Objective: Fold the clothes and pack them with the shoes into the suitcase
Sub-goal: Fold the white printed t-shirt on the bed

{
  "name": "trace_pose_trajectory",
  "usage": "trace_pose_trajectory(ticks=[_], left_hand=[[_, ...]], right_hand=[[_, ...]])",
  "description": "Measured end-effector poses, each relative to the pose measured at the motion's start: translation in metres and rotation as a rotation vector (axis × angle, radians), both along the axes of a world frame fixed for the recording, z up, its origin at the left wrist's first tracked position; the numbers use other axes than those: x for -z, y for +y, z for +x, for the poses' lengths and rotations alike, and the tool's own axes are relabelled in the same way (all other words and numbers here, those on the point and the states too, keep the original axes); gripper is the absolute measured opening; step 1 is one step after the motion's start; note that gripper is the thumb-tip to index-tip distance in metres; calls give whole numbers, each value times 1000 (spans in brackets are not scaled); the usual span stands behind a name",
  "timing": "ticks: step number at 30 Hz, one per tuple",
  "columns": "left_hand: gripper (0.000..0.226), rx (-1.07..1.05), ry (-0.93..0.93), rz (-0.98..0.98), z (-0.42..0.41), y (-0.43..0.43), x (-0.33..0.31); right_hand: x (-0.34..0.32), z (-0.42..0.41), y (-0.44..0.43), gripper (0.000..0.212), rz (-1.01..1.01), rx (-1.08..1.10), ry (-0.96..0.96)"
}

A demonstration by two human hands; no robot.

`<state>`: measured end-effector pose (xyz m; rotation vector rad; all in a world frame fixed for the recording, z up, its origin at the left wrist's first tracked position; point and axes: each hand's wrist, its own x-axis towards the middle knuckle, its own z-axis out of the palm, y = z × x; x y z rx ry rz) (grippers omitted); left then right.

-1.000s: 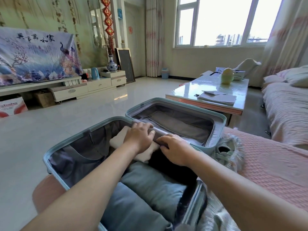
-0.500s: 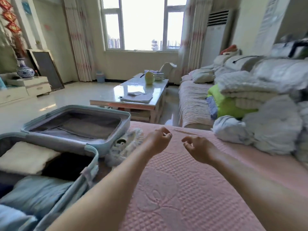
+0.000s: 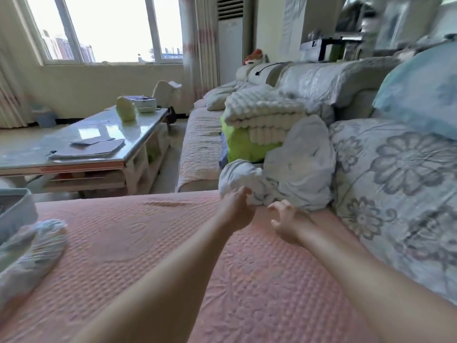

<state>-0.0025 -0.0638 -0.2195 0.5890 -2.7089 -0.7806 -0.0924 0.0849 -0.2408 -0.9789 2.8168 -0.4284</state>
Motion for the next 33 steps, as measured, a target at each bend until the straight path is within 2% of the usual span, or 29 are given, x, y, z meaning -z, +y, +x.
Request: trace_pose_trajectory(ticks=[3,7,9,11,12,15,16,18,20,22,24,25,27,30,33], left_hand=[[68,-15,-10,-121,-51,-14,16],[92,-61,-129,-251,-96,-49,36],[97,-43,-151,-231,-106,-69,44],[98,-2,-138,-122,-109,-84,54],[99,23,-106,-90,-107,-87,61],[96,69,13,-68,-89,-89,86],[93,83,38,-70,-80,-89,90],[87,122,109,-128,-63,-88,92],[82,116,204,-323,-44,-82,87],[97,101,288,-439,-26,-75,83],[110,149,297,-426,-11,-67,77],[104,194,269,-407,-1,-62,71],[76,282,172,-345,23,-50,55],[44,258,2,-310,74,-18,25],[33,273,-111,-316,132,7,12]], right_hand=[[20,-46,-23,66,-100,3,-9],[31,-79,-67,87,-275,19,-22],[33,-87,-89,92,-293,19,-13],[34,-90,-102,97,-328,36,-47],[37,-90,-107,92,-332,44,-64],[53,-74,-110,37,-262,15,-4],[57,-67,-106,27,-272,7,9],[61,-51,-91,25,-347,-16,-10],[64,-37,-73,27,-402,-59,65],[67,-21,-54,28,-444,-105,208],[64,-5,-37,20,-482,-178,248],[58,6,-29,17,-494,-229,219],[44,33,-13,18,-512,-296,80],[29,82,8,24,-544,-288,-3],[27,137,29,27,-501,-300,-72]])
